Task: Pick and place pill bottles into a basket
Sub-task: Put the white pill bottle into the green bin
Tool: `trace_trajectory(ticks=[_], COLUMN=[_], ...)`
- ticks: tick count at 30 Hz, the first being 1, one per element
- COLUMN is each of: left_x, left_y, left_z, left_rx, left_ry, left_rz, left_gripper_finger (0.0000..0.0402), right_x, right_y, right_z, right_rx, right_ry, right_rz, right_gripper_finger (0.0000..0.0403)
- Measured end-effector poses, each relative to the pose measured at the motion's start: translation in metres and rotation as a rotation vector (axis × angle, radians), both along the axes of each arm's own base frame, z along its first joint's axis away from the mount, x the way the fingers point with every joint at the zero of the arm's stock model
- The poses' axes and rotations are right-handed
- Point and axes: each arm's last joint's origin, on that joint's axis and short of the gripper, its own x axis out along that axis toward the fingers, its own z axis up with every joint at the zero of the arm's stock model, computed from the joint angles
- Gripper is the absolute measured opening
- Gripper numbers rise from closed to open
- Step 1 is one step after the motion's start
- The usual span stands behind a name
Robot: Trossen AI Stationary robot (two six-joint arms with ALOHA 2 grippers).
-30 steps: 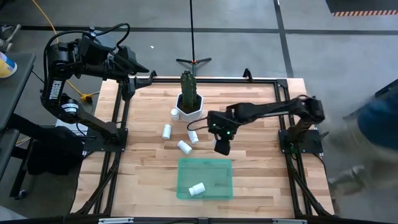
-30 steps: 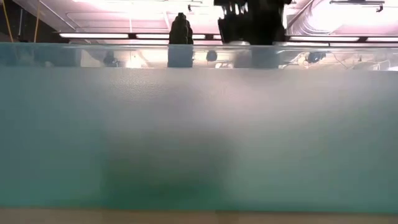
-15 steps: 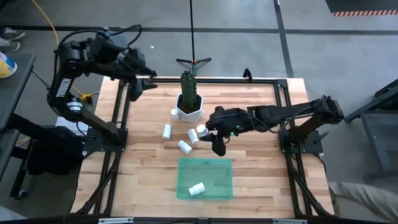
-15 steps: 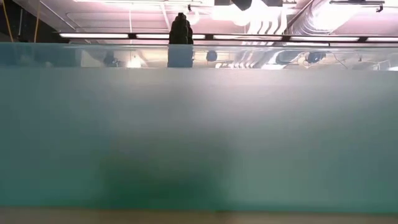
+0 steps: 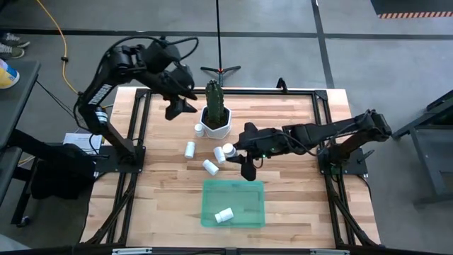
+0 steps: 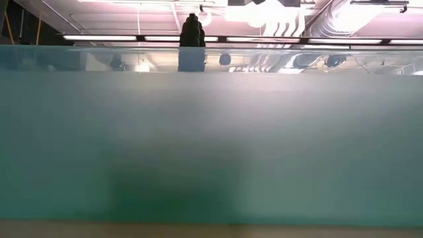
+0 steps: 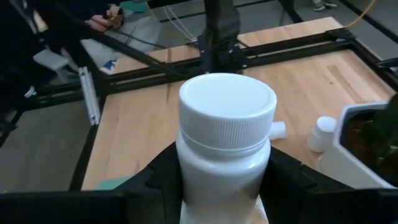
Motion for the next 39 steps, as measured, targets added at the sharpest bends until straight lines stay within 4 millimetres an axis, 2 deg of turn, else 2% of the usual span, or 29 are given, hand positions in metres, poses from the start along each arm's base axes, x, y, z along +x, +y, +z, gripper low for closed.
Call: trace_trajectory(ticks=[7,13,17,21,31,39], left_x=[0.027,0.052,0.071,0.087,0.111,0.116], left_y=[-0.02,-0.043,-0.056,-0.066,-0.076,-0.075], left_z=[-0.012,-0.018,-0.02,-0.03,-0.049,-0.055], left_rx=[-0.068,-0.051,-0.033,-0.044,-0.075,-0.036], left_ry=[0.033,0.011,-0.043,-0.022,0.05,0.077], left_rz=[-0.149,-0.25,-0.299,-0.326,-0.313,-0.262], left_gripper_finger=[0.0282,0.0282,0.0282,0.0282,0.0282,0.0282], right_x=[0.0,0.002,0.003,0.003,0.002,0.002], right_y=[-0.001,-0.009,-0.01,-0.009,-0.008,-0.007], right_z=[0.0,0.001,0.001,0.001,0.0,0.0], right_rx=[-0.017,-0.005,-0.01,-0.013,-0.02,-0.019], right_ry=[-0.002,-0.012,-0.017,-0.015,-0.004,0.001], right_rz=[-0.003,-0.01,0.007,0.028,0.065,0.099], right_gripper_finger=[0.0152,0.0152,0.0152,0.0153,0.0153,0.0153])
